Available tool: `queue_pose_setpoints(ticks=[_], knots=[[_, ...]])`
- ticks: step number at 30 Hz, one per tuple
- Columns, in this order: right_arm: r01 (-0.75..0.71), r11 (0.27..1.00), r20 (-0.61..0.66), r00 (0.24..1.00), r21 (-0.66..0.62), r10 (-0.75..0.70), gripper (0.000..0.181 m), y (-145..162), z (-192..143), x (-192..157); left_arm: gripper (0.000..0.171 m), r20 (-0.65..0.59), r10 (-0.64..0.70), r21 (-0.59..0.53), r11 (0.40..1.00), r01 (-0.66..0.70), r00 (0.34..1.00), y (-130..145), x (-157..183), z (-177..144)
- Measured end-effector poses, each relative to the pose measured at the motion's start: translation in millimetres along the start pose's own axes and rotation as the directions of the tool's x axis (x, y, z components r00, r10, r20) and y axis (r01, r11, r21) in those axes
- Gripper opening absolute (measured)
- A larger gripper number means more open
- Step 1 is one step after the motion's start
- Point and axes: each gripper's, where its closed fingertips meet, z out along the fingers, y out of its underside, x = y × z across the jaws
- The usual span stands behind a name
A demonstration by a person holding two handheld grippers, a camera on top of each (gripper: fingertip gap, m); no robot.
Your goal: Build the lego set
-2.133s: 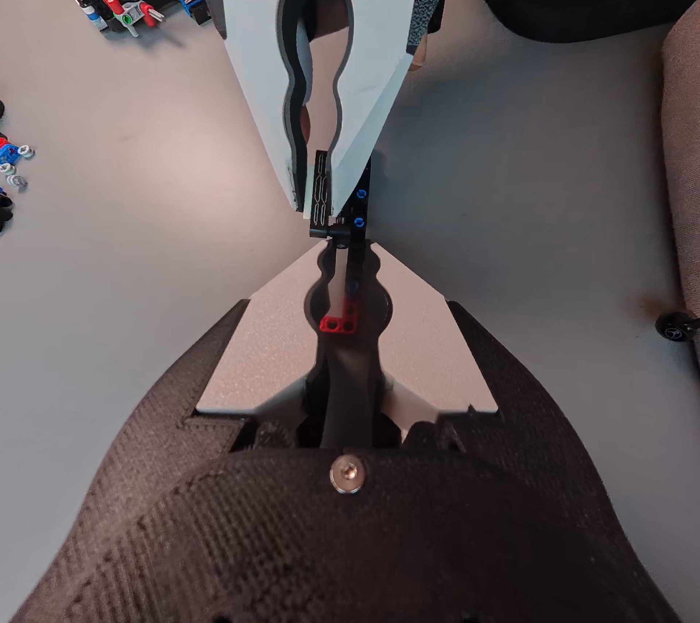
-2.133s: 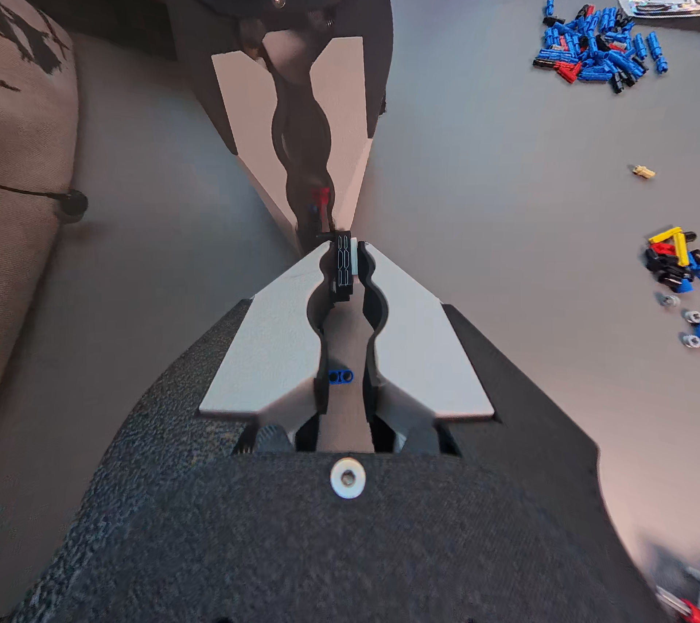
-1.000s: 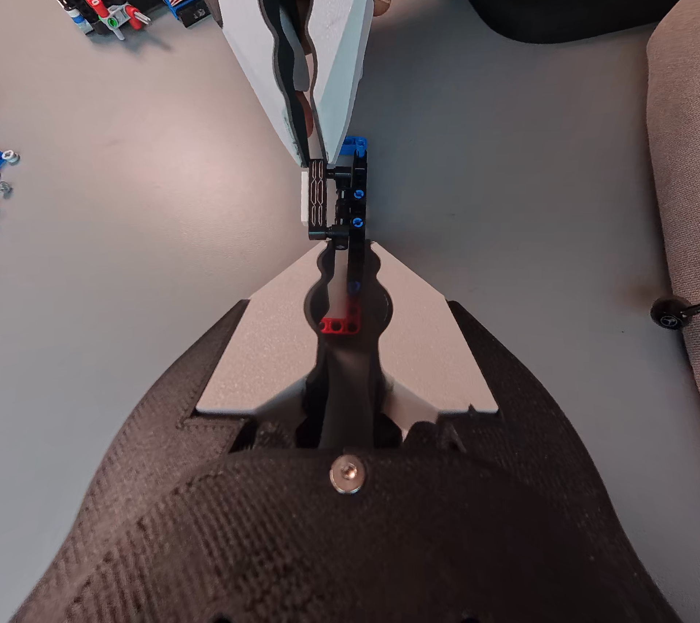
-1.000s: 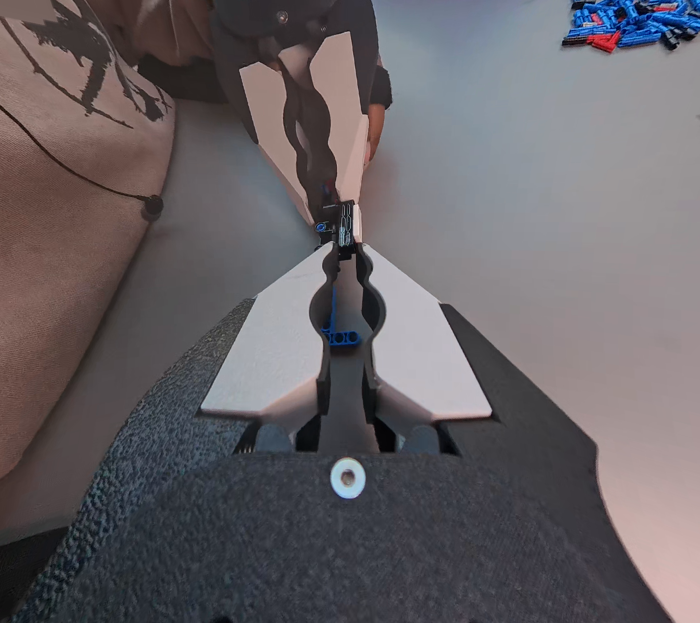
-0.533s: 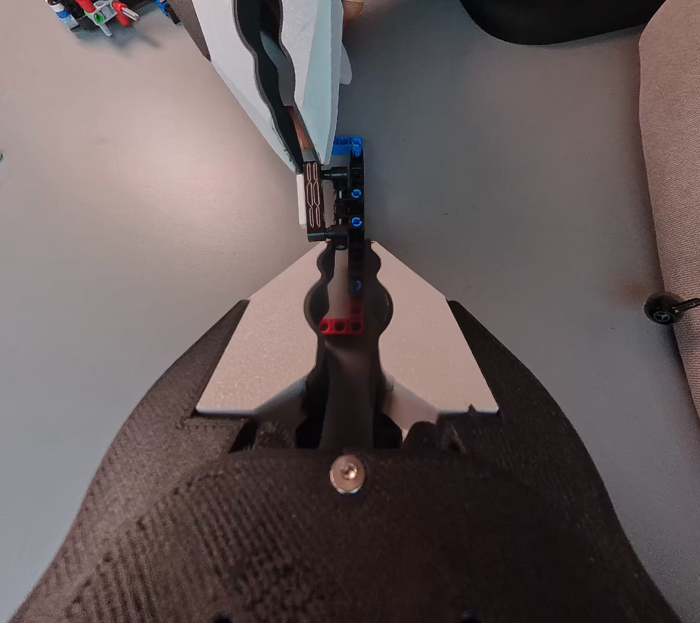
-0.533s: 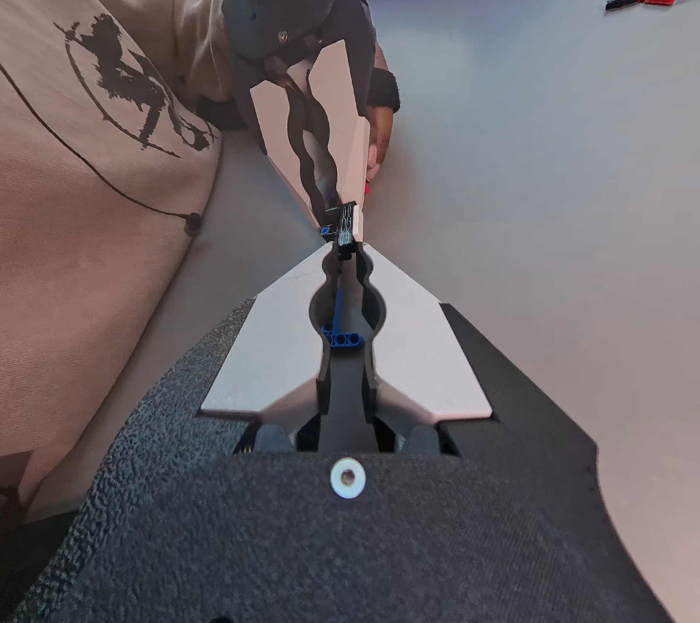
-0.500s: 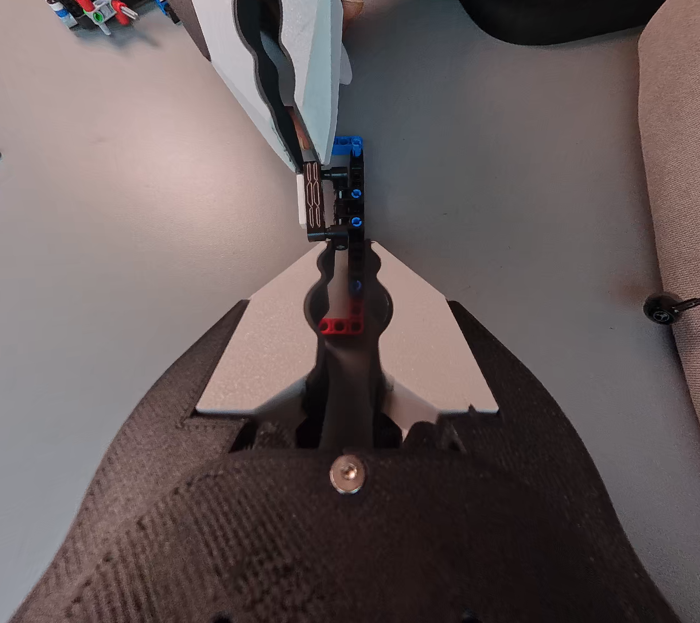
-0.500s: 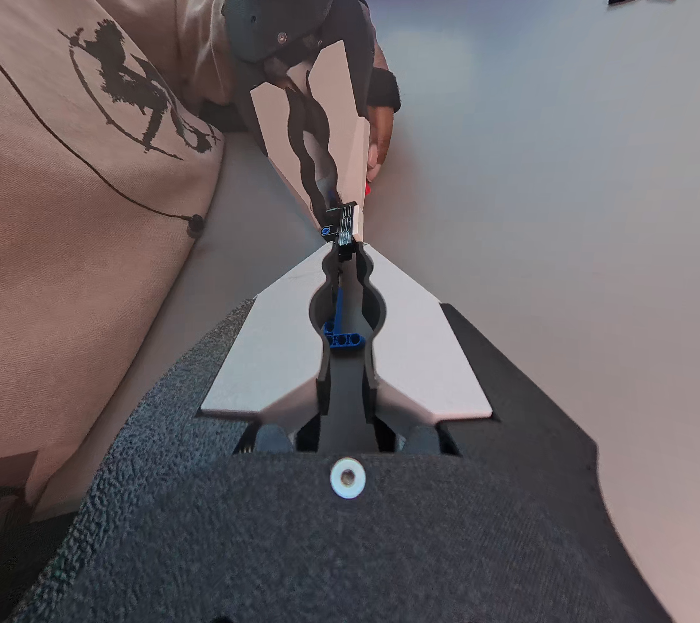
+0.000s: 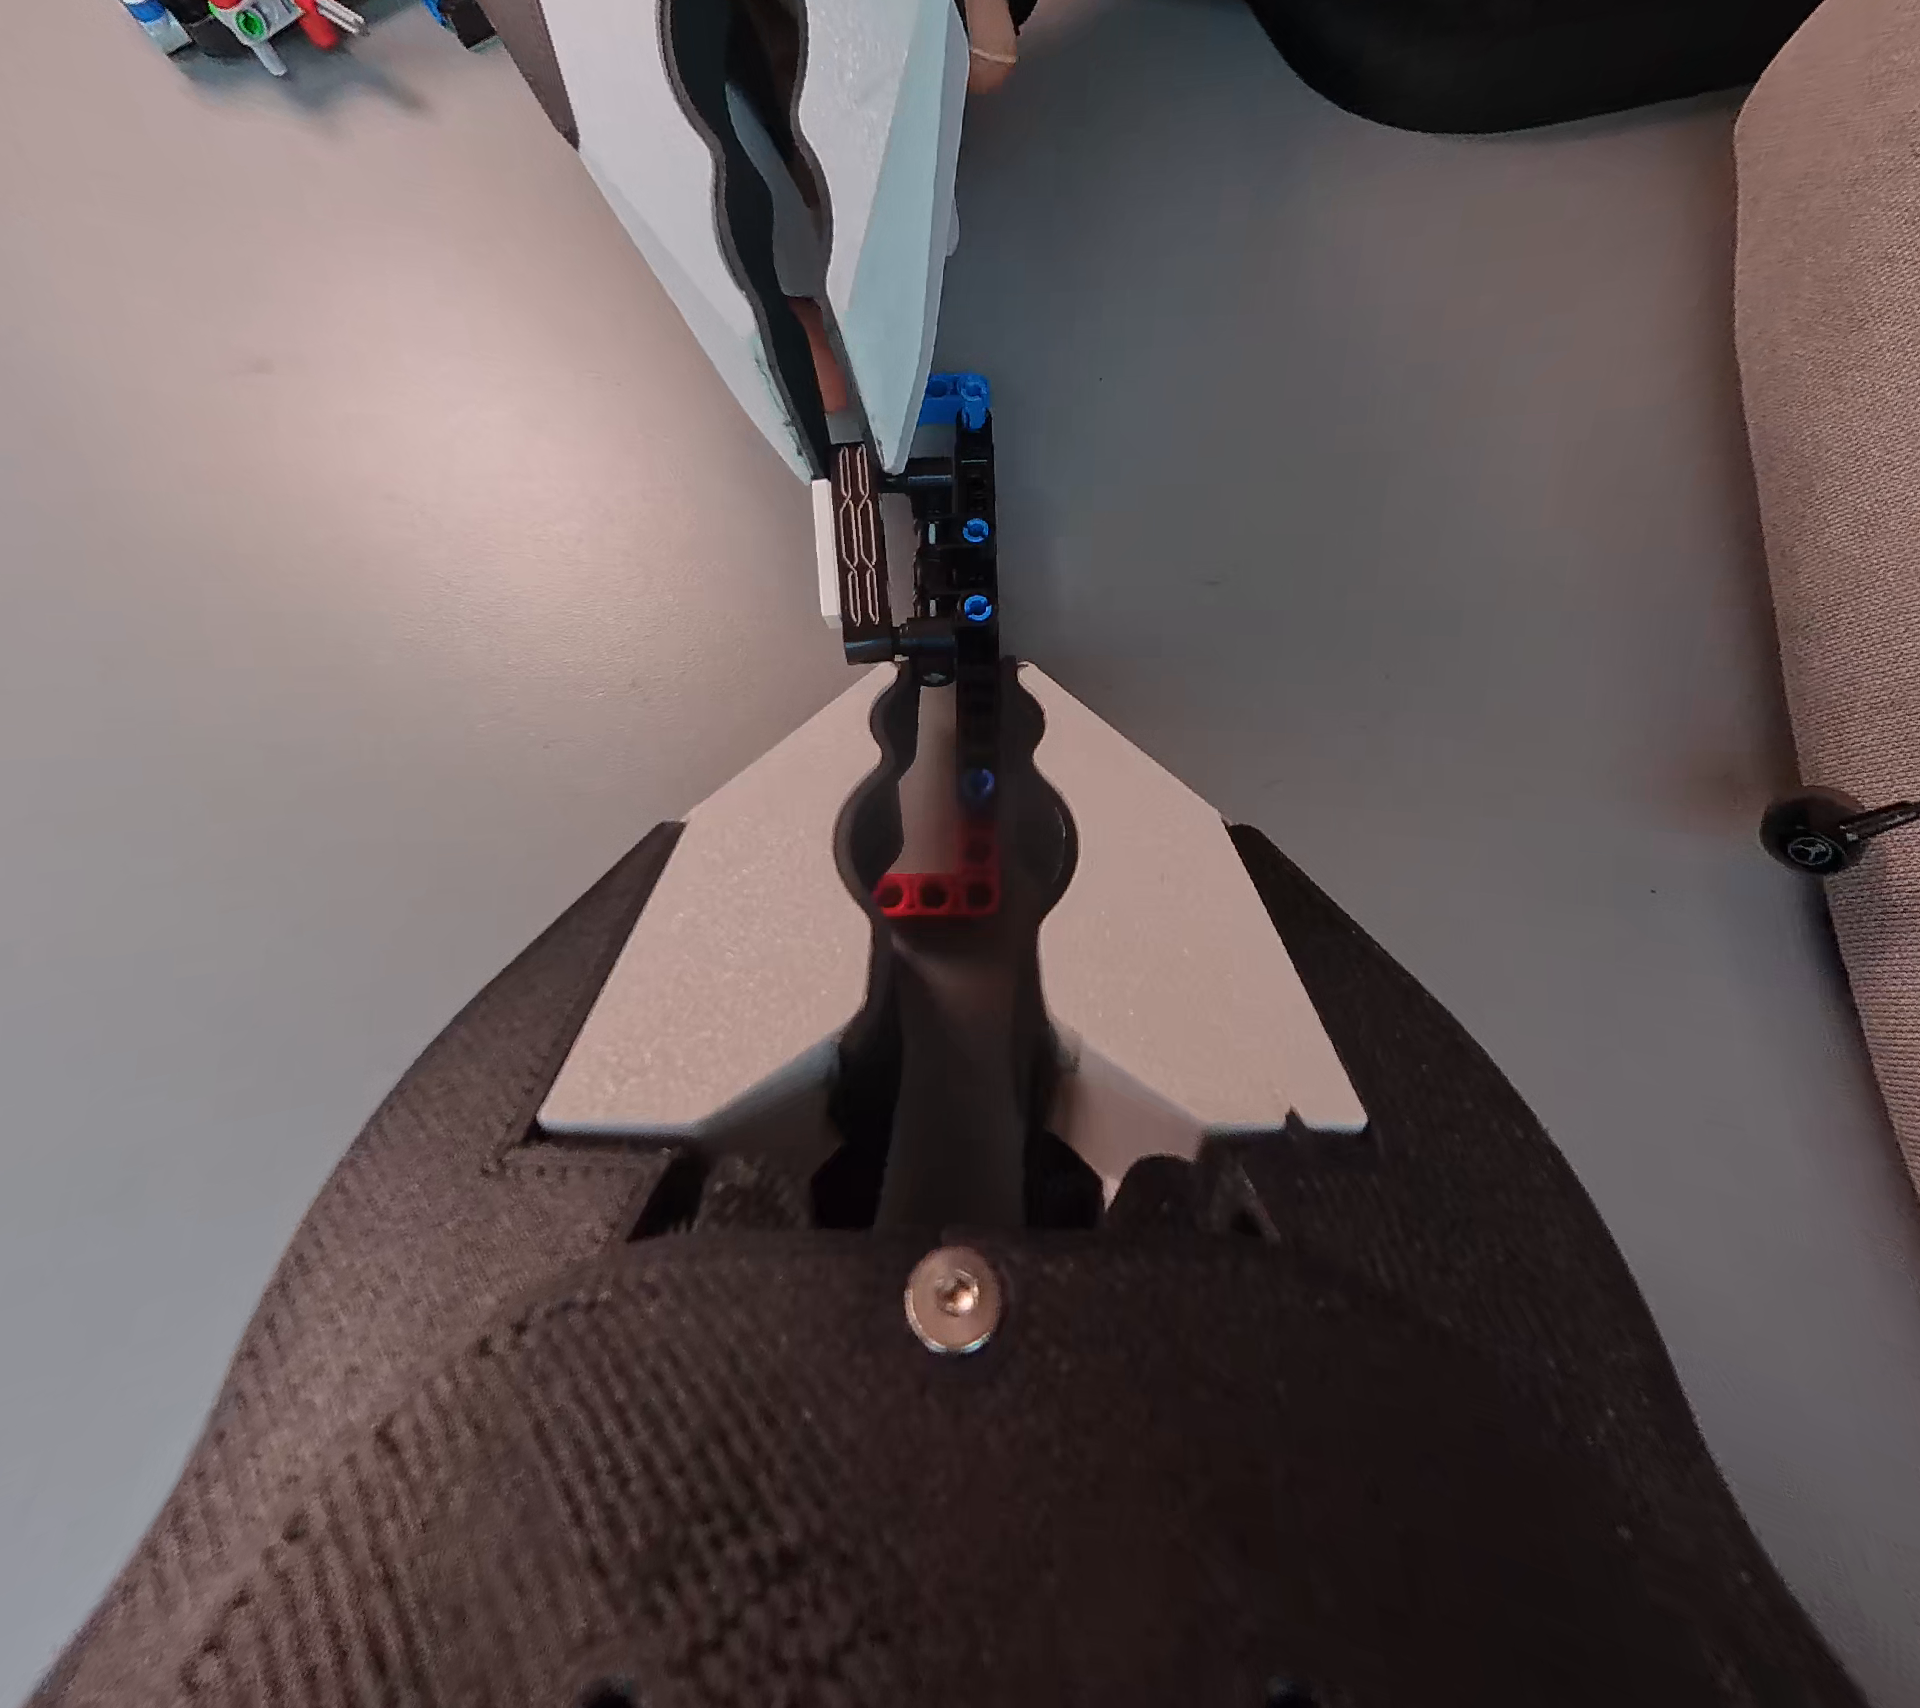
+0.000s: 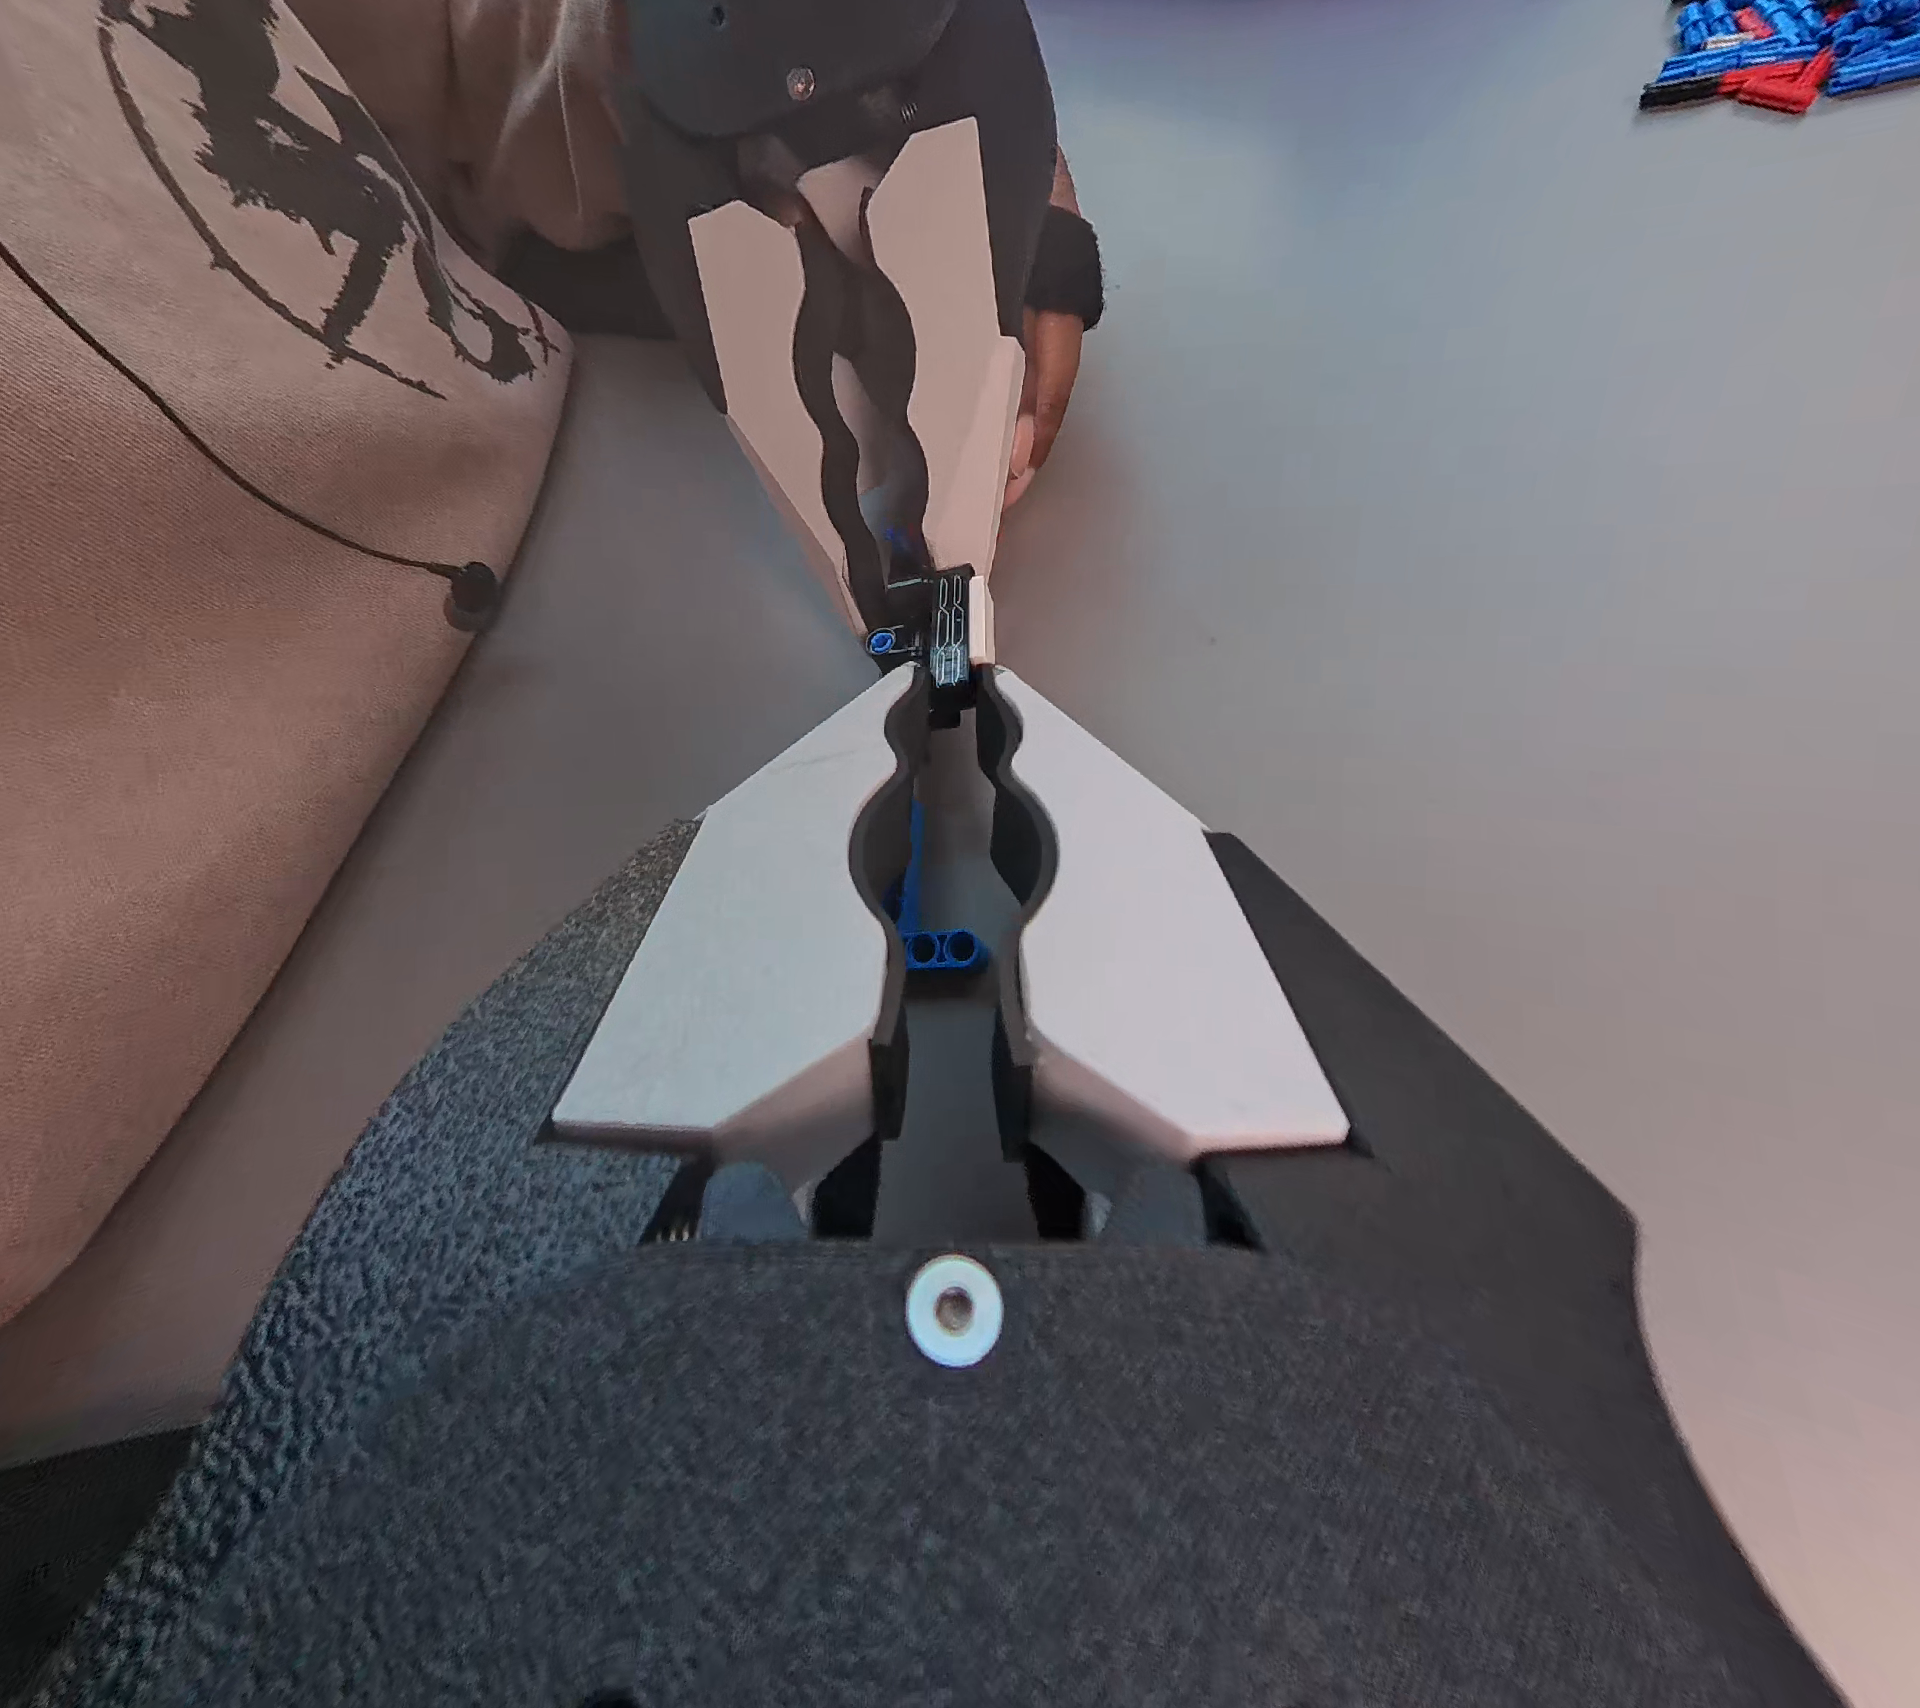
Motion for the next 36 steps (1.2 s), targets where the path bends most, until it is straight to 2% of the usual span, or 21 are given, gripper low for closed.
queue_pose_setpoints(ticks=[4, 8, 11, 15, 18, 21, 22, 23, 24, 25, 26, 29, 36], knots=[[0.003, 1.000, -0.016, 1.000, -0.028, -0.003, 0.007, 0.7, -1.2, 0.0, 0.015, 0.002, -0.026, -0.001, 1.000, 0.026, 1.000, -0.6, -0.7, 0.6], [0.060, 0.997, -0.095, 0.993, -0.054, -0.065, 0.021, -10.7, 7.9, -1.4, 0.014, 0.014, -0.025, 0.000, 1.000, 0.025, 1.000, -1.5, -1.3, 1.7], [0.084, 0.984, -0.150, 0.983, -0.157, -0.108, 0.013, -3.7, 18.8, 4.7, 0.014, 0.019, -0.023, -0.002, 1.000, 0.023, 1.000, -1.8, -1.5, 2.1], [0.104, 0.984, -0.167, 0.978, -0.146, -0.128, 0.009, -5.1, 21.6, 6.1, 0.015, 0.035, -0.034, -0.002, 0.999, 0.034, 0.999, -0.3, -4.2, 0.4], [0.092, 0.989, -0.236, 0.965, -0.117, -0.118, 0.010, -5.2, 20.5, 10.3, 0.015, 0.044, -0.057, -0.001, 0.998, 0.057, 0.997, 0.0, -7.3, 0.1], [0.003, 0.998, -0.302, 0.953, -0.058, -0.021, 0.010, -5.4, 19.0, 14.1, 0.015, 0.064, -0.064, -0.002, 0.998, 0.064, 0.996, 0.1, -9.2, 0.2], [-0.005, 0.999, -0.326, 0.945, -0.053, -0.012, 0.009, -5.0, 18.6, 16.5, 0.014, 0.032, -0.057, 0.001, 0.998, 0.056, 0.998, -1.2, -3.4, 1.1], [-0.008, 0.989, -0.410, 0.911, -0.146, -0.053, 0.010, 8.3, 13.6, 30.7, 0.014, 0.020, -0.050, 0.000, 0.999, 0.050, 0.999, -2.8, 1.9, 3.2], [0.038, 0.990, -0.379, 0.921, -0.133, -0.086, 0.009, 5.2, 14.9, 26.8, 0.014, 0.037, -0.026, -0.002, 1.000, 0.026, 0.999, -4.2, 3.2, 5.2], [0.028, 0.996, -0.280, 0.959, -0.087, -0.052, 0.010, -1.5, 18.8, 11.1, 0.014, 0.061, -0.012, -0.009, 1.000, 0.013, 0.998, -3.9, 0.7, 4.6], [0.075, 0.996, -0.280, 0.956, -0.048, -0.086, 0.009, -11.9, 15.2, 8.3, 0.014, 0.086, -0.014, -0.020, 1.000, 0.016, 0.996, -1.7, -5.3, 1.7], [0.125, 0.989, -0.340, 0.930, -0.074, -0.143, 0.009, -22.3, 1.8, 15.5, 0.014, 0.060, -0.037, -0.006, 0.999, 0.038, 0.998, 1.8, -8.6, -2.7], [0.140, 0.990, -0.206, 0.968, -0.028, -0.142, 0.009, -15.3, 11.1, 13.7, 0.015, 0.026, -0.024, 0.001, 1.000, 0.024, 0.999, 1.8, -6.2, -2.7]])
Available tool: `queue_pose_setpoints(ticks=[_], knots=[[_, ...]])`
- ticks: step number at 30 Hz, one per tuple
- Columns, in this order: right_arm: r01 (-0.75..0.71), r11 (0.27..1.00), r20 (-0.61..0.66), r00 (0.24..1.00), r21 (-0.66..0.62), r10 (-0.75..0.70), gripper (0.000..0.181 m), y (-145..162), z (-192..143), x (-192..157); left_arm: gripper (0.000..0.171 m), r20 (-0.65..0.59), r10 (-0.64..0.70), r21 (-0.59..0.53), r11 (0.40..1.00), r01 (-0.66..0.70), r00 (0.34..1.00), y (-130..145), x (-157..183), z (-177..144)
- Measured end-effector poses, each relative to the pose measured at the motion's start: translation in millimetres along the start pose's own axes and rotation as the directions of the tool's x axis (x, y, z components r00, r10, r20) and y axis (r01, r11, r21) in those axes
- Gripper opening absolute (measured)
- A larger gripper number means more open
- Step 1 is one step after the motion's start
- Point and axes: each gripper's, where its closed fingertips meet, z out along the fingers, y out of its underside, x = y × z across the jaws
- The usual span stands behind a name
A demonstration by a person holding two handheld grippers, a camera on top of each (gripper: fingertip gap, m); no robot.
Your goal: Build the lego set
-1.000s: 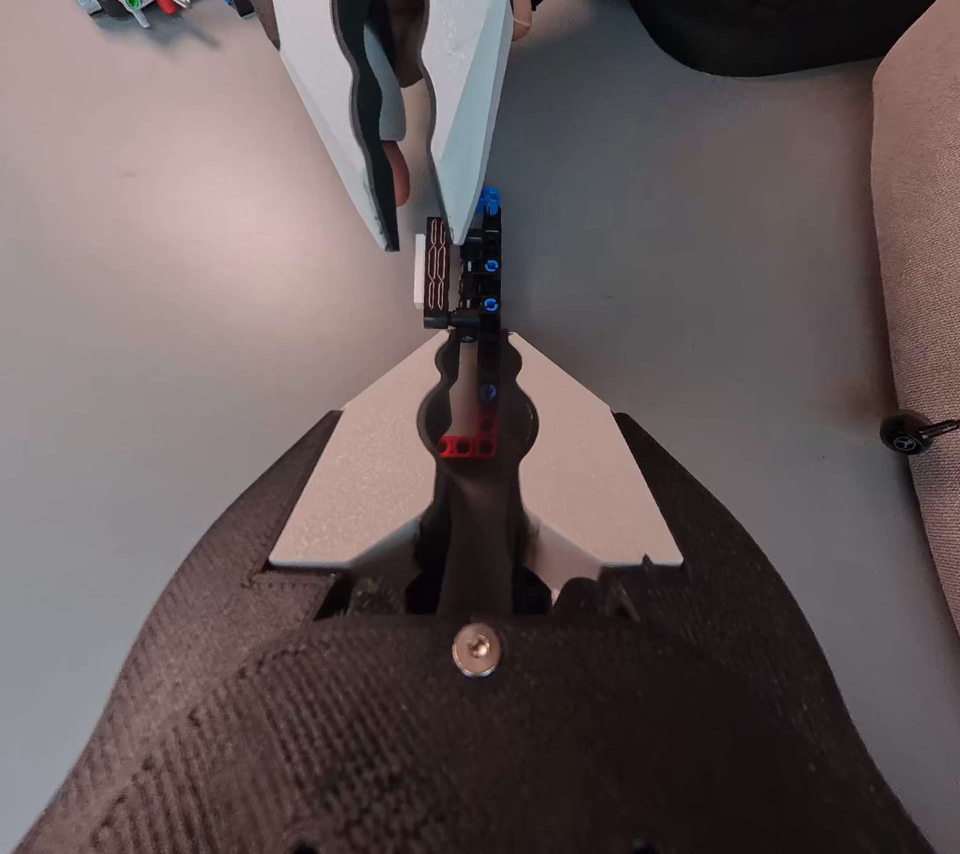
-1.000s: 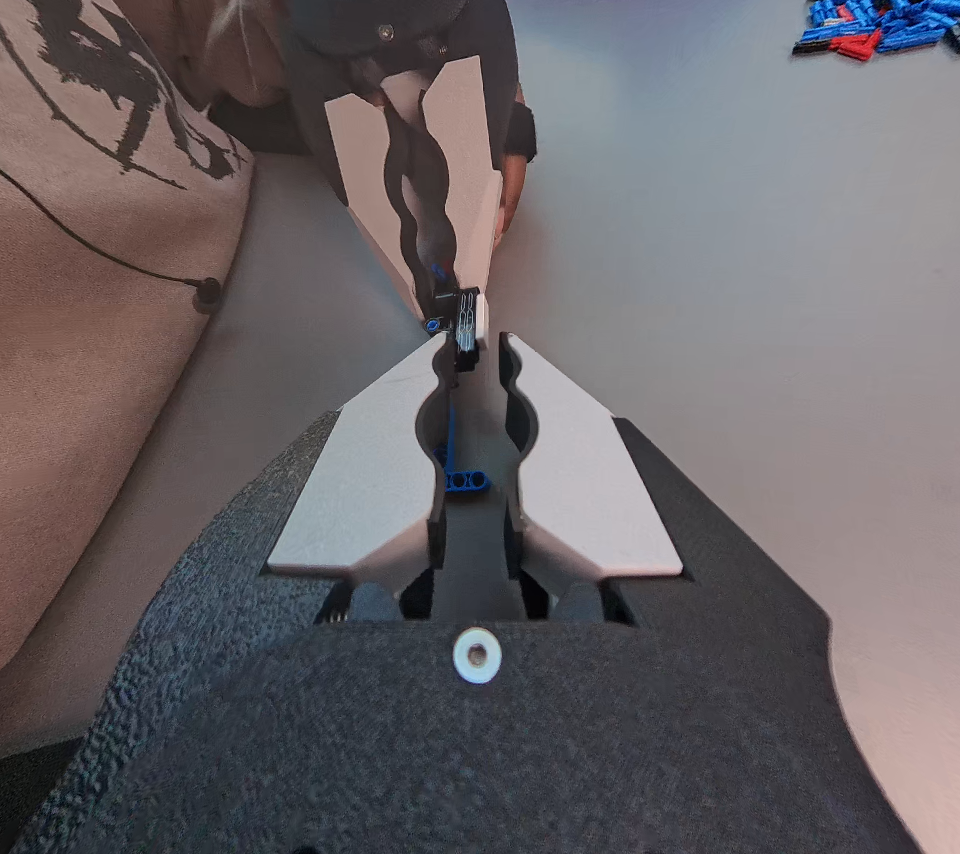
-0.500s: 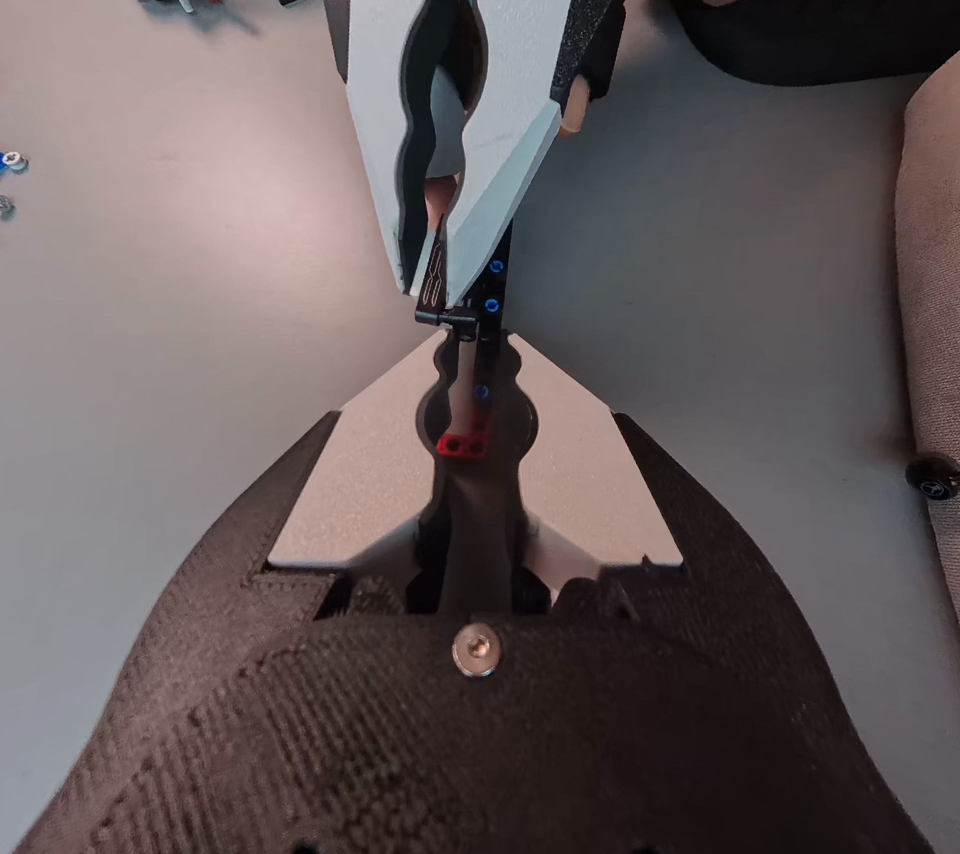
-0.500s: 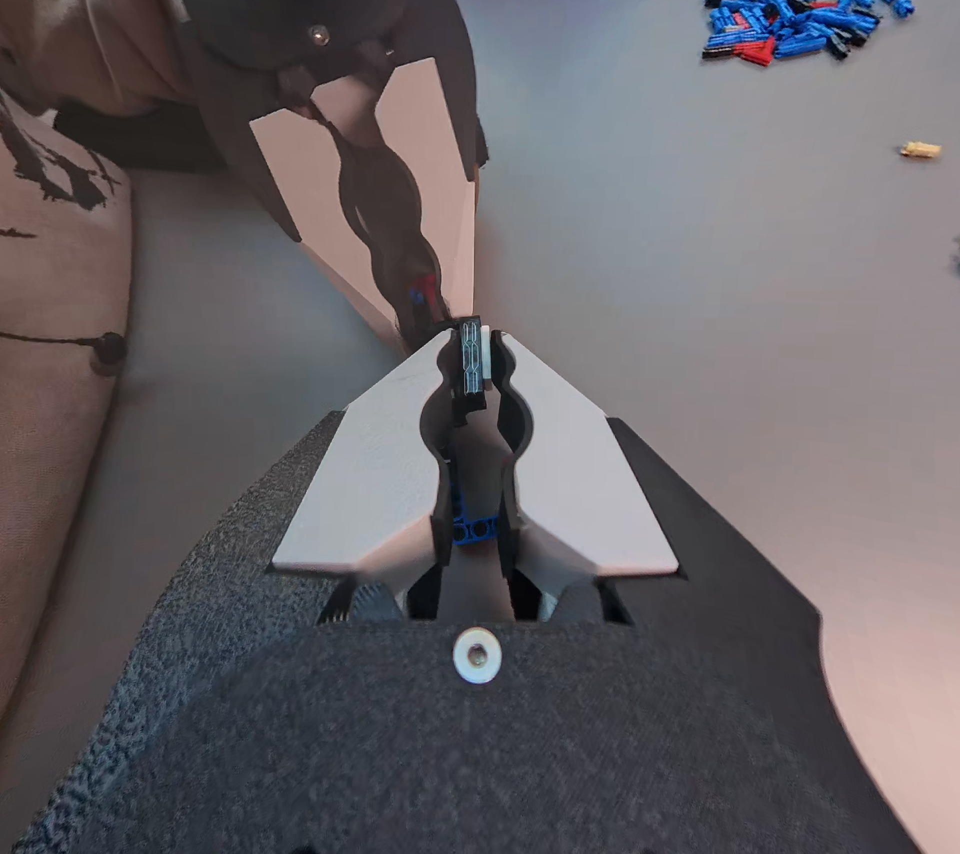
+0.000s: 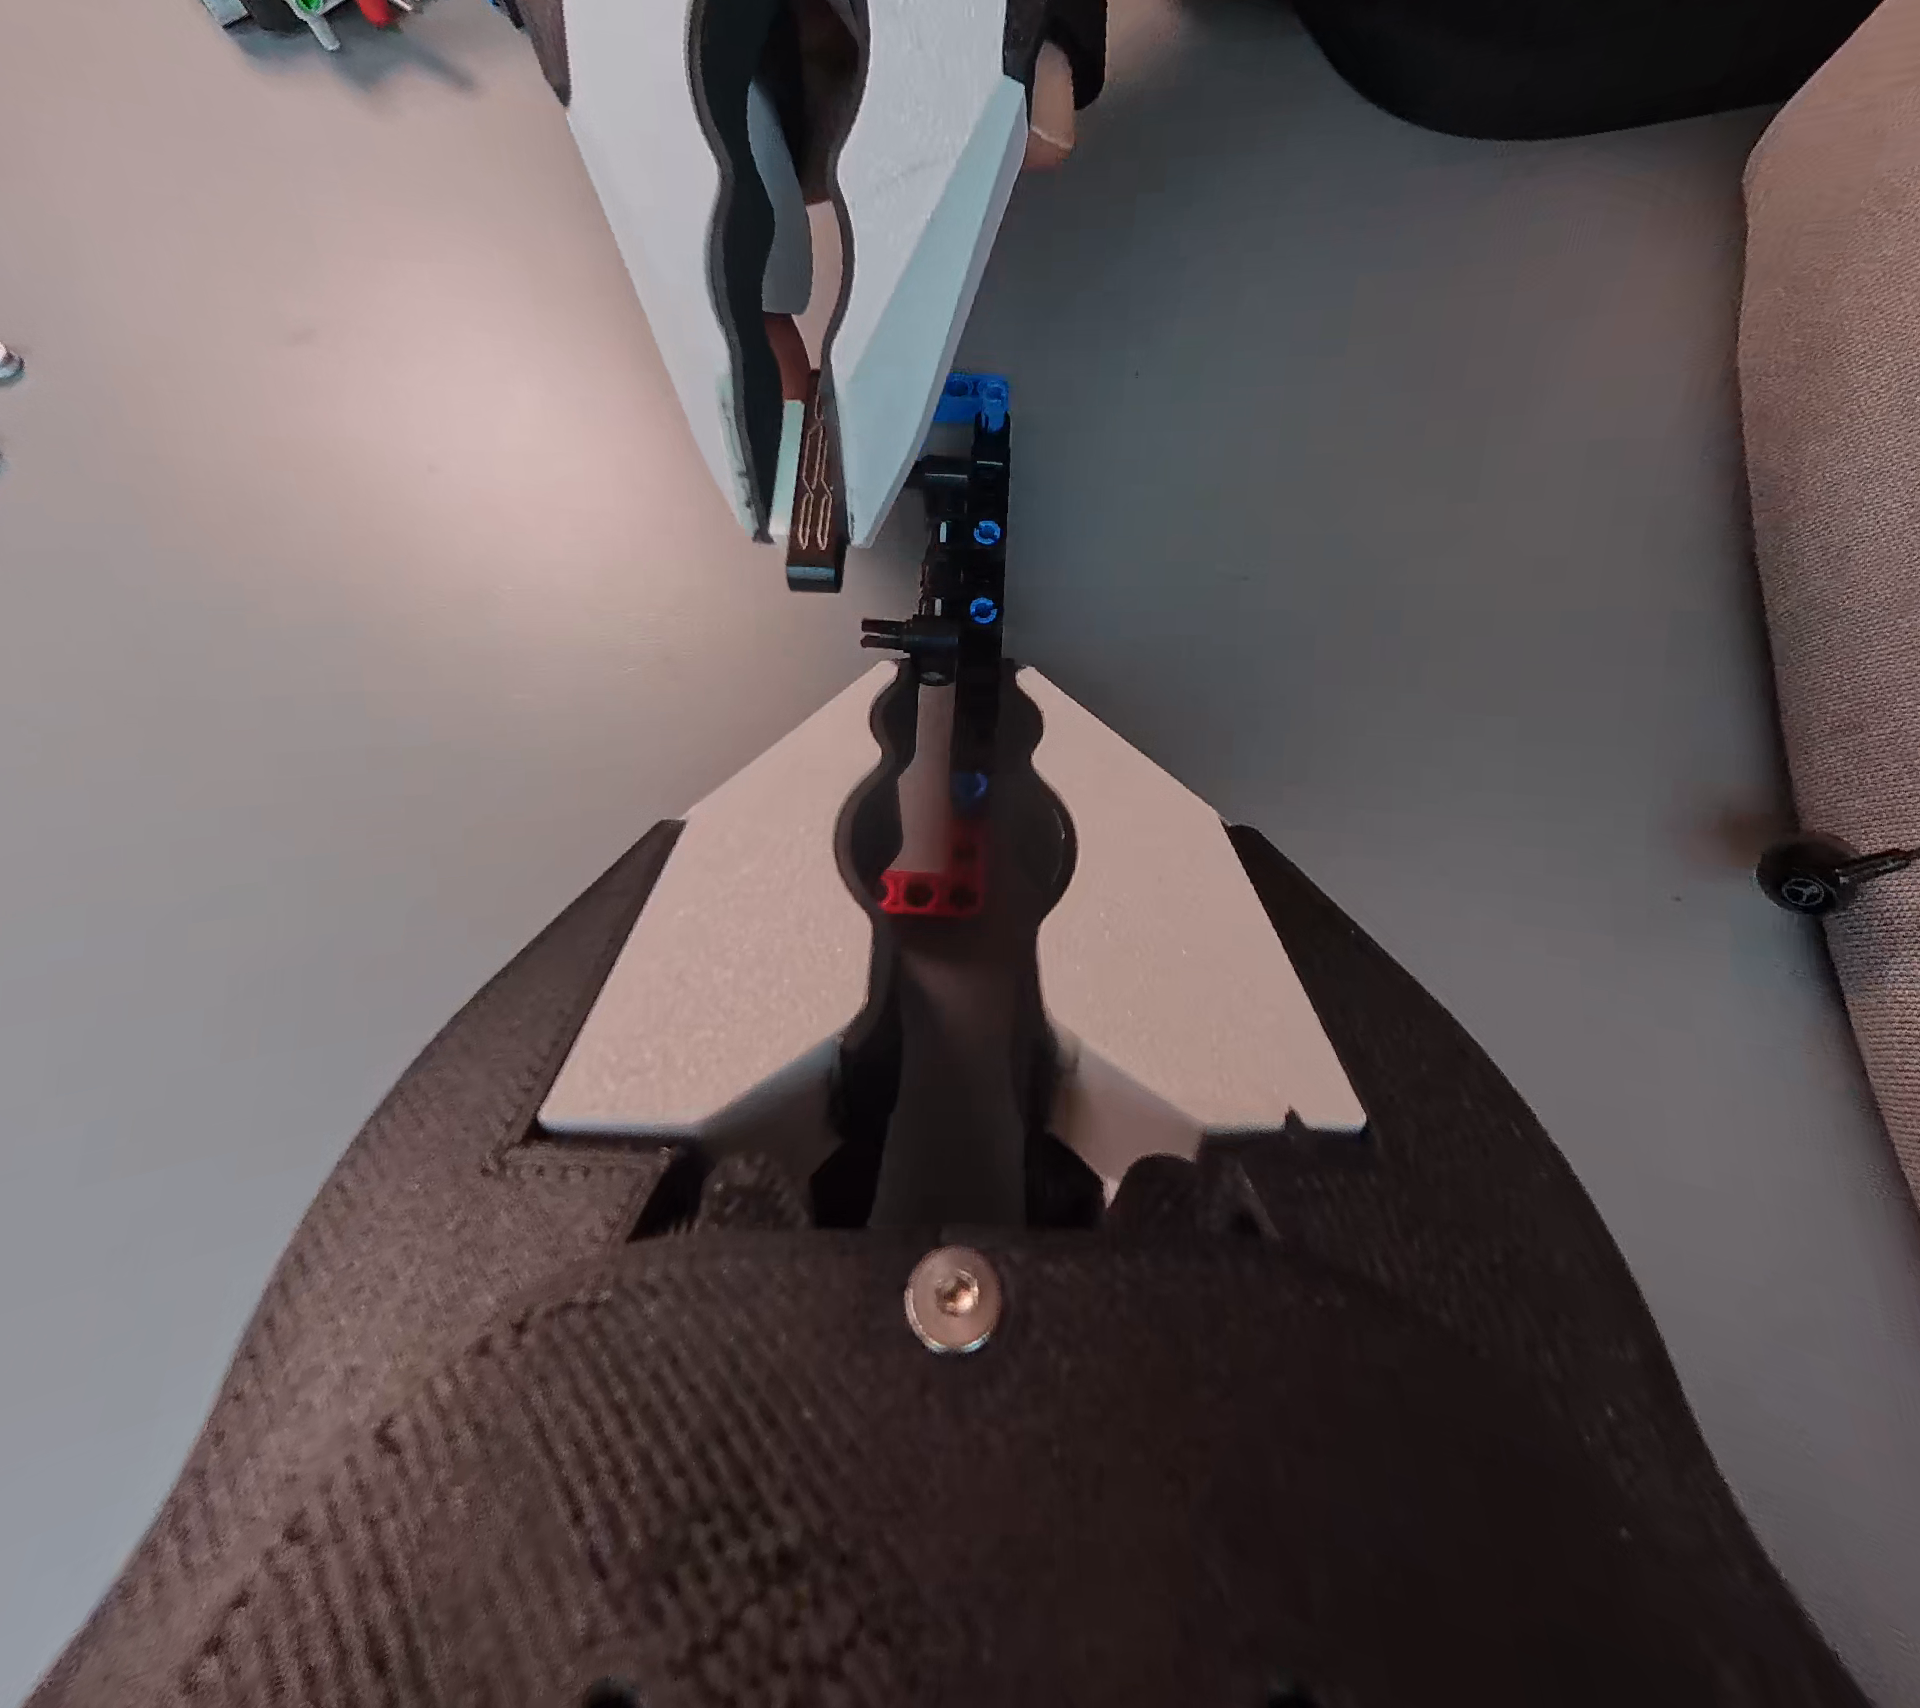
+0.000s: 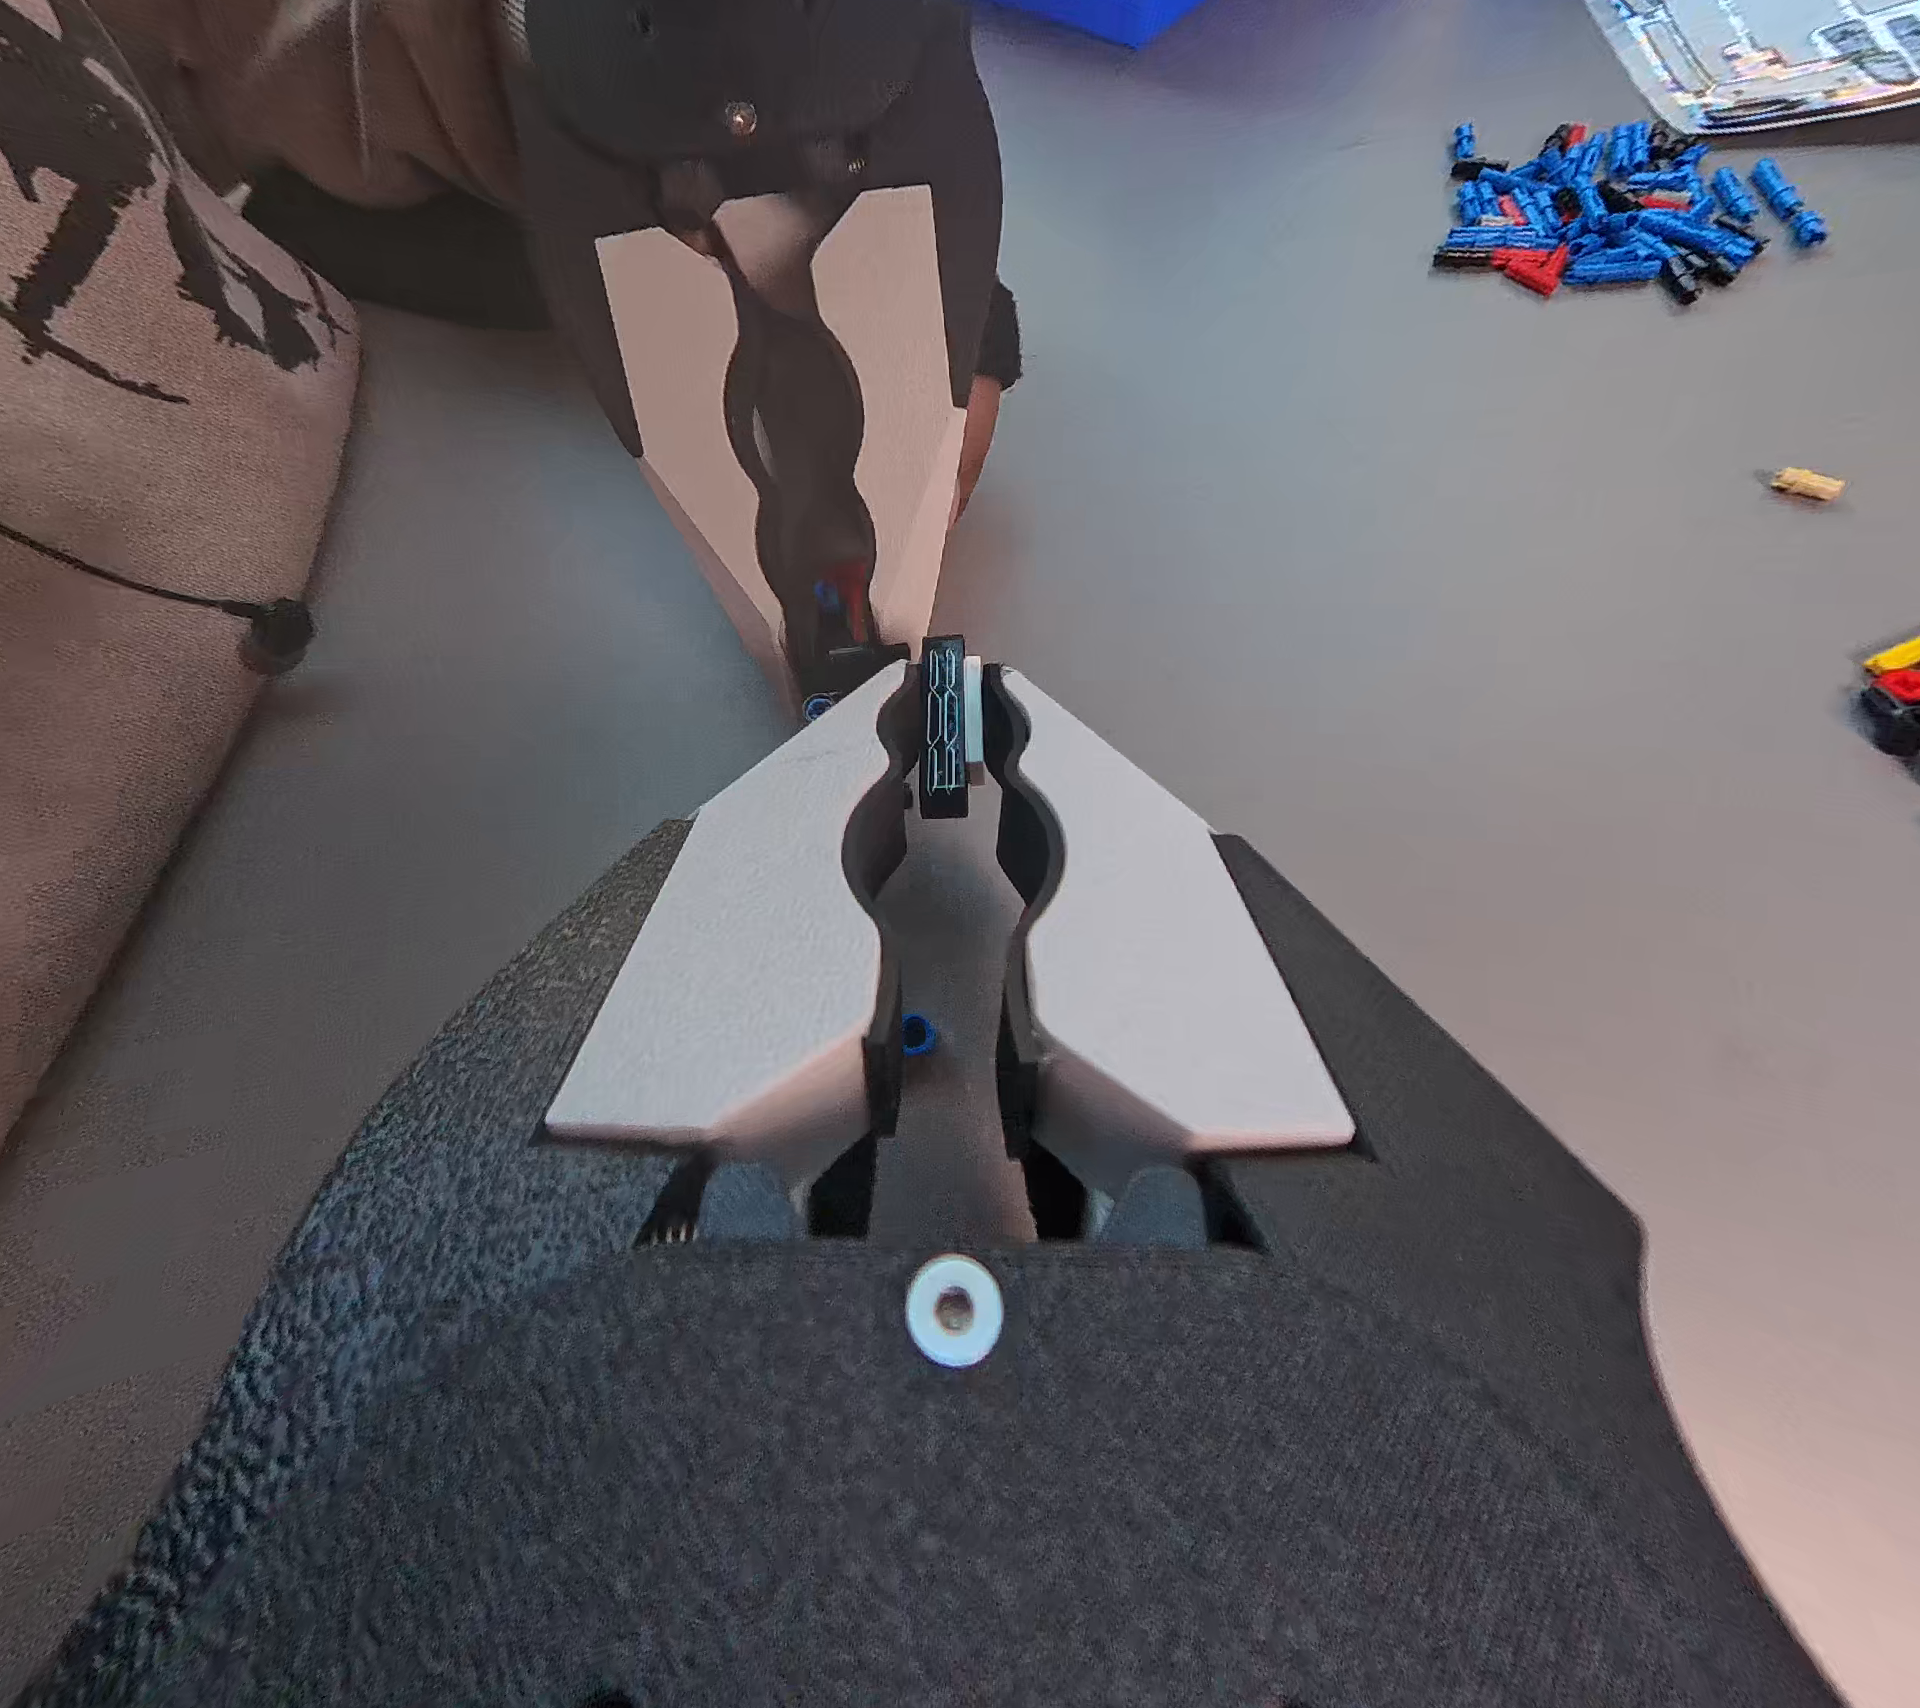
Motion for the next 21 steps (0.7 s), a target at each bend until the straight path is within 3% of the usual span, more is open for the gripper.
queue_pose_setpoints(ticks=[17, 21], knots=[[-0.005, 1.000, 0.065, 0.998, -0.004, 0.006, 0.009, 3.6, 10.6, -7.1, 0.014, 0.001, 0.017, -0.001, 1.000, -0.017, 1.000, 0.8, -0.4, -0.1], [0.010, 1.000, 0.062, 0.998, 0.002, -0.010, 0.009, 2.9, 9.9, -8.2, 0.021, 0.026, 0.000, -0.004, 1.000, 0.000, 1.000, 1.4, -5.1, -0.3]])
